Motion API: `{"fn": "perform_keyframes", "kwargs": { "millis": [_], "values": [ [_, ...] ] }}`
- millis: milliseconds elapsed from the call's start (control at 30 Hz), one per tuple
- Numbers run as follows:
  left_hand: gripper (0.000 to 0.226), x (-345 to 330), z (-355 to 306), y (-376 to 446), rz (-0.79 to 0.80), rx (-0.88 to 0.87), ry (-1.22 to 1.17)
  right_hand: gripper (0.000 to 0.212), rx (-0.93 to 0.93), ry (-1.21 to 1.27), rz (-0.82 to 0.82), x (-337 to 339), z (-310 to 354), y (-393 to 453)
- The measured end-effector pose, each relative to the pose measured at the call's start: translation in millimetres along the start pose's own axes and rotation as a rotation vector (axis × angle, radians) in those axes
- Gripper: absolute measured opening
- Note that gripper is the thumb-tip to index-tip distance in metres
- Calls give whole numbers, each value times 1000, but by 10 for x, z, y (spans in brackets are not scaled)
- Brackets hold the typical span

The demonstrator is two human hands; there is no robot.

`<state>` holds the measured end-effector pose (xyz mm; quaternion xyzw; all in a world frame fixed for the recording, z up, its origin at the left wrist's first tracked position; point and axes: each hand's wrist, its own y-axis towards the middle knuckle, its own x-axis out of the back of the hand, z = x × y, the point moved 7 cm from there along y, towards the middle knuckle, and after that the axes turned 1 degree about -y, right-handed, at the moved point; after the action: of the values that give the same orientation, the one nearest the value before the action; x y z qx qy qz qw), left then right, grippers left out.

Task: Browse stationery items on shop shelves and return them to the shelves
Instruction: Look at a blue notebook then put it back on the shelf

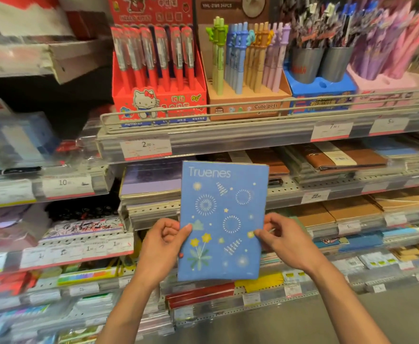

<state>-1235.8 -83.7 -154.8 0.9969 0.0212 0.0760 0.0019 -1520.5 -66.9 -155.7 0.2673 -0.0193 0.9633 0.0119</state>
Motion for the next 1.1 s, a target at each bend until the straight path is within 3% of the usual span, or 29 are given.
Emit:
{"fn": "perform_keyframes", "kwargs": {
  "millis": [133,267,367,500,767,867,967,1100],
  "values": [
    [28,168,-57,-5,-87,5,-69,3,44,14,13,-117,236,71],
    [11,335,-175,17,-85,22,-163,10,72,129,-14,-150,512,170],
    [27,437,-273,10,-43,15,-245,14,82,238,-62,-144,743,224],
    [31,518,-286,32,-68,43,-355,24,83,365,-138,-151,935,290],
    [27,600,-368,60,-202,43,-447,44,-17,406,74,-337,935,47],
    [26,665,-444,46,-234,4,-329,48,-23,498,80,-428,953,32],
    [26,801,-511,-30,-269,-87,-40,43,-18,528,4,-451,973,92],
    [29,922,-670,-225,-280,-366,249,34,15,510,-33,-537,990,154]
  ]
}}
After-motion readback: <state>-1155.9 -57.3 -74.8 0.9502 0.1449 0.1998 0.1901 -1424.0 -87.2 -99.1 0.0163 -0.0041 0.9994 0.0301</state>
